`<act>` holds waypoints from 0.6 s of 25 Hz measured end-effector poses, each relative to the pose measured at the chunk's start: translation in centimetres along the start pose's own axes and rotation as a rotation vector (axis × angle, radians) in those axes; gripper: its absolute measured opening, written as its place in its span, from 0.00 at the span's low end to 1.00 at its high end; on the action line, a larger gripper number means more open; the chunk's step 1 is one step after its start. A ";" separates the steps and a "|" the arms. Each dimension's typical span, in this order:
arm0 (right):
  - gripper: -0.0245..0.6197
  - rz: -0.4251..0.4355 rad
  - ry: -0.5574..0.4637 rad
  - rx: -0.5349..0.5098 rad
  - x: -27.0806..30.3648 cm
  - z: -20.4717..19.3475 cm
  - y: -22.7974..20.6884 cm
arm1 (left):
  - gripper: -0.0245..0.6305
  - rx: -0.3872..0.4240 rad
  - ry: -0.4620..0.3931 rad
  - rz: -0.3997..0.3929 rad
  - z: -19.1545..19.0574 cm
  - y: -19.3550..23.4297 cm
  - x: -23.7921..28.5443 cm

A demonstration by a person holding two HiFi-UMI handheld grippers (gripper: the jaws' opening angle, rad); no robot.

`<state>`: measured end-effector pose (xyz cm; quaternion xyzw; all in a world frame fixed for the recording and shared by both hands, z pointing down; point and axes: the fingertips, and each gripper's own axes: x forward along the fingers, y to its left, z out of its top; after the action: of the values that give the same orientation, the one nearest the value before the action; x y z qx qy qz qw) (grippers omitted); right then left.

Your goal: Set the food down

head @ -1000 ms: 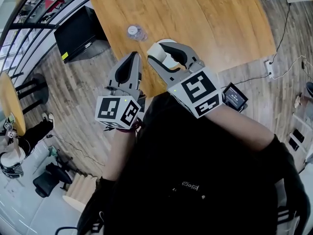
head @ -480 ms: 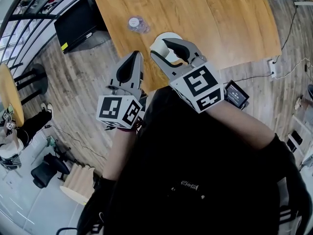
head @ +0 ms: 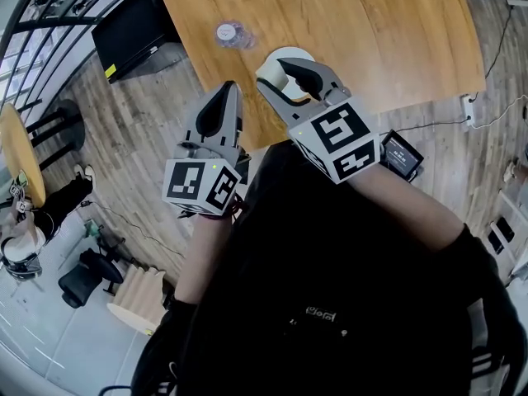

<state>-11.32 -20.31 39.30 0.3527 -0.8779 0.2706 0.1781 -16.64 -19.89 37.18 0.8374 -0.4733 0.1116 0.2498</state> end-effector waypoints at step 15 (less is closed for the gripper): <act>0.30 0.004 0.080 0.008 2.6 -2.3 -0.6 | 0.04 -0.082 -0.008 0.006 -1.3 0.8 0.8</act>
<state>-12.37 -20.62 42.67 0.3406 -0.8697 0.2881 0.2113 -16.86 -20.15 38.92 0.8254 -0.4811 0.0898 0.2816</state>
